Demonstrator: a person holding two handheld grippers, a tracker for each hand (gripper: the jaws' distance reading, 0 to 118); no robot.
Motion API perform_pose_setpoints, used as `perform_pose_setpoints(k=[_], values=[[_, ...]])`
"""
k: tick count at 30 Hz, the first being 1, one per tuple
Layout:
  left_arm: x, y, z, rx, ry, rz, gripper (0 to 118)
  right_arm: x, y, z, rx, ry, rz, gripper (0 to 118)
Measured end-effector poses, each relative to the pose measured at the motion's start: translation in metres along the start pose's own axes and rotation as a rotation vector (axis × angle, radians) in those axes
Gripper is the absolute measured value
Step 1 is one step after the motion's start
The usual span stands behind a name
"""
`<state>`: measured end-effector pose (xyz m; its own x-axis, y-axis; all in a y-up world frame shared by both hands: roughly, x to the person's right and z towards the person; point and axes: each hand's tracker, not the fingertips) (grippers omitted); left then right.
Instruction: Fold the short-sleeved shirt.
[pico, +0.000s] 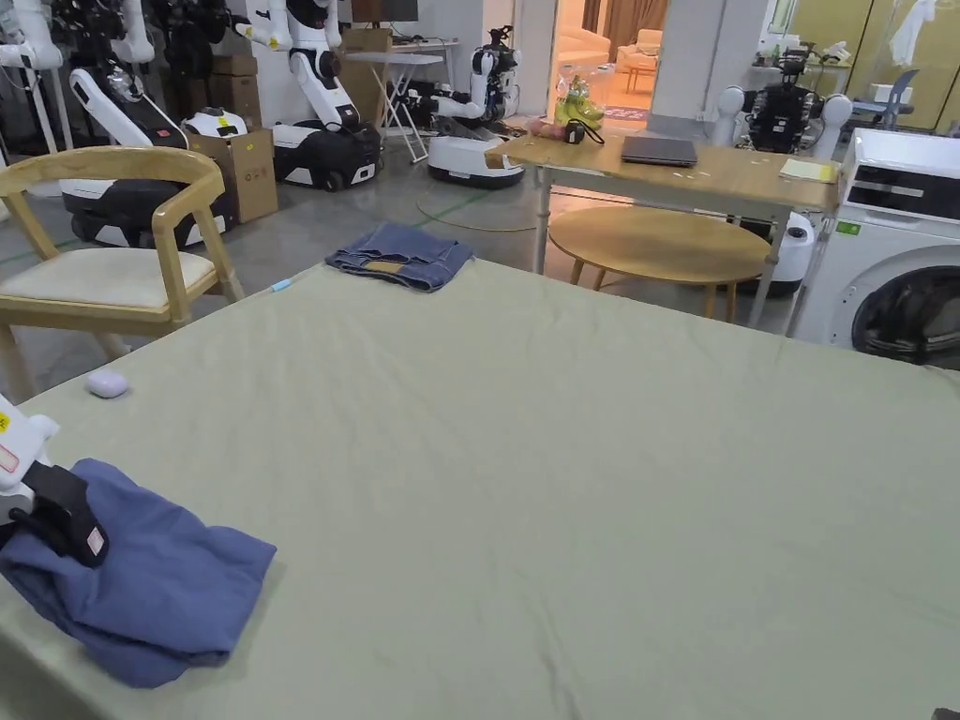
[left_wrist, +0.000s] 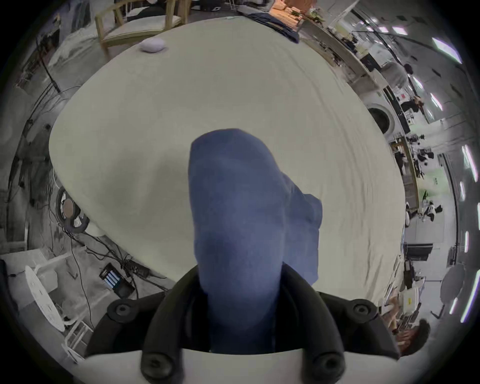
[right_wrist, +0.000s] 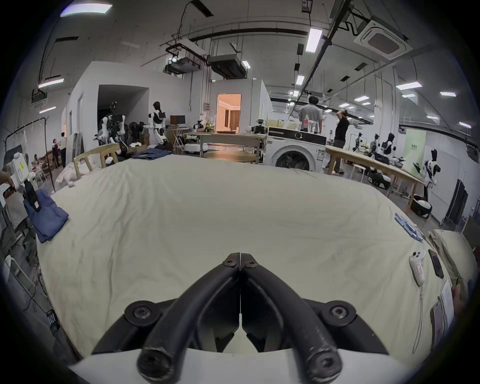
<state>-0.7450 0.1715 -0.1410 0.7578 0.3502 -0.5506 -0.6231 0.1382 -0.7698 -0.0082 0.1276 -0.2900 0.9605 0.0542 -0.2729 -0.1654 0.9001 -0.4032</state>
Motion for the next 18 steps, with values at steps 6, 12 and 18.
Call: perform_pose_setpoints(k=[6, 12, 18], values=[[0.001, -0.001, 0.034, 0.111, 0.186, -0.042, 71, -0.001, -0.001, -0.002, -0.012, 0.009, 0.007, 0], [0.027, -0.014, 0.04, 0.198, 0.18, -0.148, 72, -0.004, -0.005, -0.006, -0.023, 0.033, -0.005, 0], [0.077, -0.041, -0.018, 0.251, 0.085, -0.242, 72, 0.002, -0.003, -0.002, -0.017, 0.044, -0.025, 0]])
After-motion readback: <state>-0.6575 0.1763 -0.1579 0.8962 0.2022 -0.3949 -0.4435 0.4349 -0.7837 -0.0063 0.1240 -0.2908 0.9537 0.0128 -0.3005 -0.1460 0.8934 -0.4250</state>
